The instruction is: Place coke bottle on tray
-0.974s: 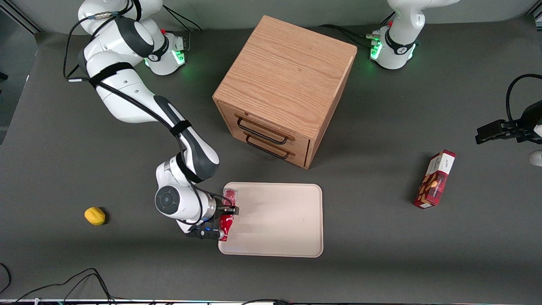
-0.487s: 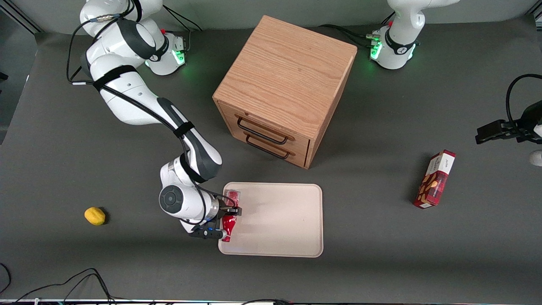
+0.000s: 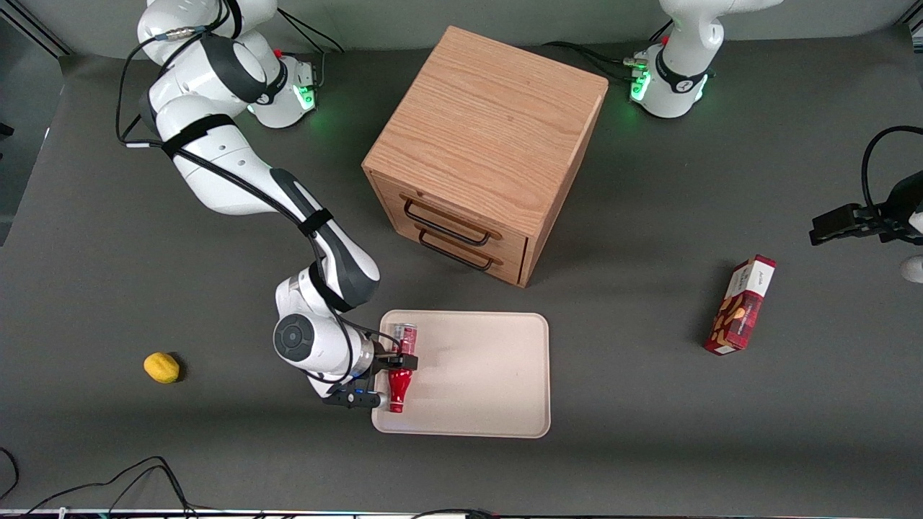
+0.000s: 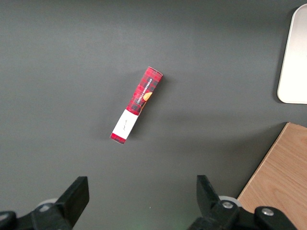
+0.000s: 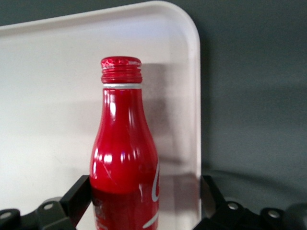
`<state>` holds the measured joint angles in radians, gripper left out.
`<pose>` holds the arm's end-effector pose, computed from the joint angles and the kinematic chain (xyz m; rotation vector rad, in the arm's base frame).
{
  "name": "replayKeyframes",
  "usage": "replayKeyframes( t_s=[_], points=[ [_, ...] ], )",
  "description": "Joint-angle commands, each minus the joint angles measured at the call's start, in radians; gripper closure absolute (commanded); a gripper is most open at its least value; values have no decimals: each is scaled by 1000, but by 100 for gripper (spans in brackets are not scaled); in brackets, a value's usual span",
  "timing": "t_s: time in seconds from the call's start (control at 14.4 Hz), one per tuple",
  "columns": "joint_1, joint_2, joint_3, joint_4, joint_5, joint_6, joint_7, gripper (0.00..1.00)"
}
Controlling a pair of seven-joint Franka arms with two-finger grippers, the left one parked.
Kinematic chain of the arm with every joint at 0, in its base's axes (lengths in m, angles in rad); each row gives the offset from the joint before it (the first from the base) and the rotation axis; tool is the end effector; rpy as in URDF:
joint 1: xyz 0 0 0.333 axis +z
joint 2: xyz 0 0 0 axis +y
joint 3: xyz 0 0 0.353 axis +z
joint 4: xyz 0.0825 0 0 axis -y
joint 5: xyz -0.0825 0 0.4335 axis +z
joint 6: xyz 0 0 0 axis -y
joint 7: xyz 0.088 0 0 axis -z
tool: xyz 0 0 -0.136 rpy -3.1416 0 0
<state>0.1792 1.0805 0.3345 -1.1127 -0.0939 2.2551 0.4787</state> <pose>0.7848 0.3362 0.1384 -2.9010 0.1364 0.0021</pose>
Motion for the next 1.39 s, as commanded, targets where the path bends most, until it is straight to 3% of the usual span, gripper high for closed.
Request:
replayKeyframes(
  t_s=[0.0, 0.42, 0.7, 1.11, 1.32],
  points=[
    [9, 6, -3, 7, -27, 20, 14, 0],
    [-1, -63, 6, 14, -23, 8, 1, 0],
    [-27, -219, 5, 8, -33, -112, -2, 0],
    [-141, -529, -12, 4, -24, -512, -66, 0],
    [-155, -686, -101, 5, 8, -757, -83, 0]
  ],
)
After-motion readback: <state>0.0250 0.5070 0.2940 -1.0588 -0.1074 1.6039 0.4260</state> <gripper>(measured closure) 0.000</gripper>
